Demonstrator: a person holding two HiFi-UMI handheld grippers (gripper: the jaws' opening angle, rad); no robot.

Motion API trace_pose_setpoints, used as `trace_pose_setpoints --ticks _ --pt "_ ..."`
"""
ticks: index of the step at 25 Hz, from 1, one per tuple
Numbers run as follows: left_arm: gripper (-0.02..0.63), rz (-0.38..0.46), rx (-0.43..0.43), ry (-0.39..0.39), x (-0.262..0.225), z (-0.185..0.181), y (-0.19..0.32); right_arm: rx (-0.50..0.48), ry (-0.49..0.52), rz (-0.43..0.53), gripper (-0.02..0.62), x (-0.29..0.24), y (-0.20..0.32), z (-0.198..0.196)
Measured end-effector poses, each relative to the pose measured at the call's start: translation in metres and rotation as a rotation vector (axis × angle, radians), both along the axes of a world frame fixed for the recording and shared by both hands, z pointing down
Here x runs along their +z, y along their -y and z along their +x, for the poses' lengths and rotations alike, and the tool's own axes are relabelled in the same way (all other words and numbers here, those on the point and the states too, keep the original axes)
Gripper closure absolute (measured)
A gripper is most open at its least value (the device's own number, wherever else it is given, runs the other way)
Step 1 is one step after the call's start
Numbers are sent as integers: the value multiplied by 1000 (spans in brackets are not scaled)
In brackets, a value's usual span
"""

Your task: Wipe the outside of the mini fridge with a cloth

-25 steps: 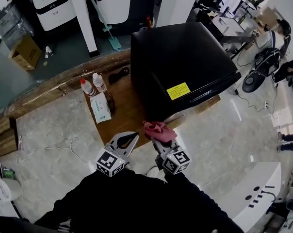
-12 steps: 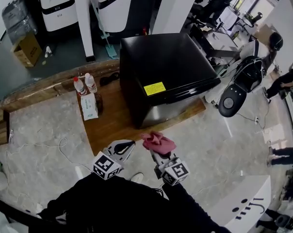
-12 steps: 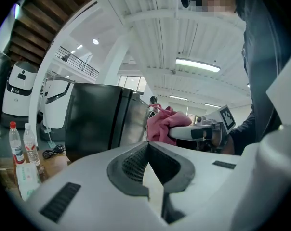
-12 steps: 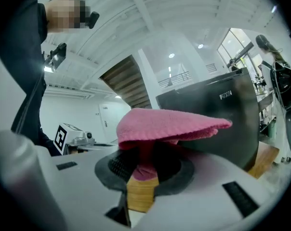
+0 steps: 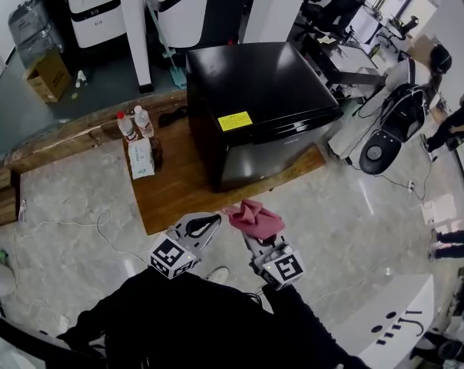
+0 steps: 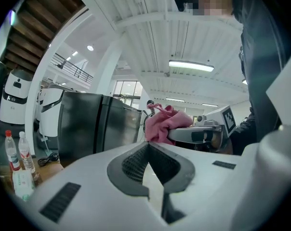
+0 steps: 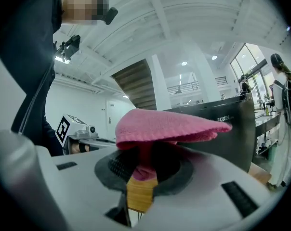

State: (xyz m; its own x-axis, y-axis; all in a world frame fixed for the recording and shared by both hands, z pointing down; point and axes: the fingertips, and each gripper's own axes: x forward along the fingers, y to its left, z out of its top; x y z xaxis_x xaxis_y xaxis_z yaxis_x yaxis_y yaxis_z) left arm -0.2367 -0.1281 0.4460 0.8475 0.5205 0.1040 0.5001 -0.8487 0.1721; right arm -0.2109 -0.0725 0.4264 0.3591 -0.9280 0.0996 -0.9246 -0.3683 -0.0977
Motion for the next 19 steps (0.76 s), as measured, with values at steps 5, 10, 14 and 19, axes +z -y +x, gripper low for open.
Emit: trace_pose_setpoints --ticks 5,10,14,19 --pt "603 16 -15 -32 -10 -3 -9 -2 8 30 511 -1 -13 -4" --pt "603 48 -25 -43 -12 -11 -12 -4 4 59 511 -5 -25 -5" --pt "603 47 -41 -47 -13 -18 -15 -9 -12 63 511 -9 -32 -10" --pt "603 43 -33 -45 -16 -28 -24 0 -10 58 511 -11 -41 -17"
